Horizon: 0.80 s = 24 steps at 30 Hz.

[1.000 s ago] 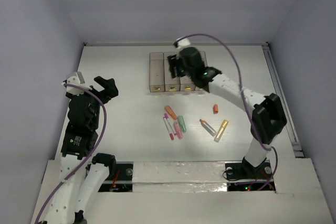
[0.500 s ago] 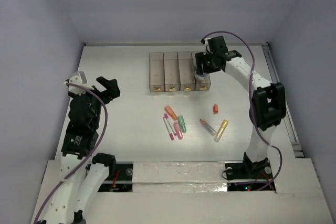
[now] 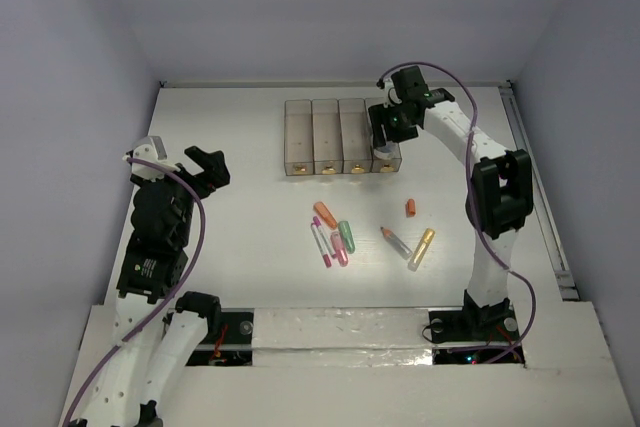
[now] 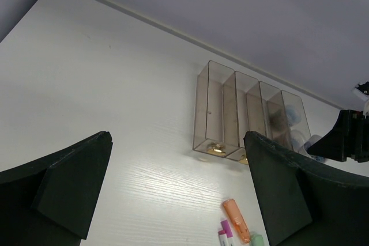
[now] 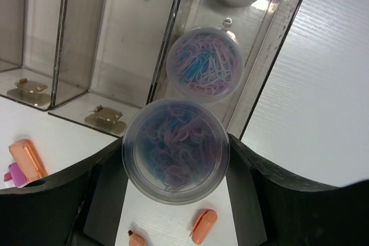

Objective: Sort the stationery into containers
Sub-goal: Place the stationery in the storage box.

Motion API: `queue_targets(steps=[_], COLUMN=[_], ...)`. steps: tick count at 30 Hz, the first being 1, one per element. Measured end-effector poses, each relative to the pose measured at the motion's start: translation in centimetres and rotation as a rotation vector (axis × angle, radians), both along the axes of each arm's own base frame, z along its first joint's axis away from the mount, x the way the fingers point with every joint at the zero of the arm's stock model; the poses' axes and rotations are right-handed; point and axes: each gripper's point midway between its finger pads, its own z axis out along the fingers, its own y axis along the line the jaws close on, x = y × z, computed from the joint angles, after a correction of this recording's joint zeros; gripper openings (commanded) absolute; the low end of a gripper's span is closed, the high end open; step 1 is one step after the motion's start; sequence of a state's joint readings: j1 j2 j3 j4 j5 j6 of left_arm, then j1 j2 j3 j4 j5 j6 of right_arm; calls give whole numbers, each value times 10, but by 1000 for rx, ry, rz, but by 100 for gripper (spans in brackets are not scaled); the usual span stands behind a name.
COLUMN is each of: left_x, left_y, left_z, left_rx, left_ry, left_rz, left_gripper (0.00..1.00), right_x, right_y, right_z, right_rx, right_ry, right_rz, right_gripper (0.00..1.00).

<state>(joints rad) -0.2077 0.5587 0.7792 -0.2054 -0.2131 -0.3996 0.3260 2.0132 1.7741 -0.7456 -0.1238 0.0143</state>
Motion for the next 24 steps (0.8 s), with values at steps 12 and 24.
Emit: queue_targets(steps=[12, 24], left_x=[0, 0], left_y=[0, 0], left_z=[0, 0], left_rx=[0, 1], left_ry=[0, 0], left_rz=[0, 0], left_gripper=[99, 99], right_x=[-16, 6], right_y=[-1, 2], right_z=[-3, -13], right_rx=[-12, -32], right_ry=[67, 68], right_rz=[51, 40], right_gripper=[44, 44])
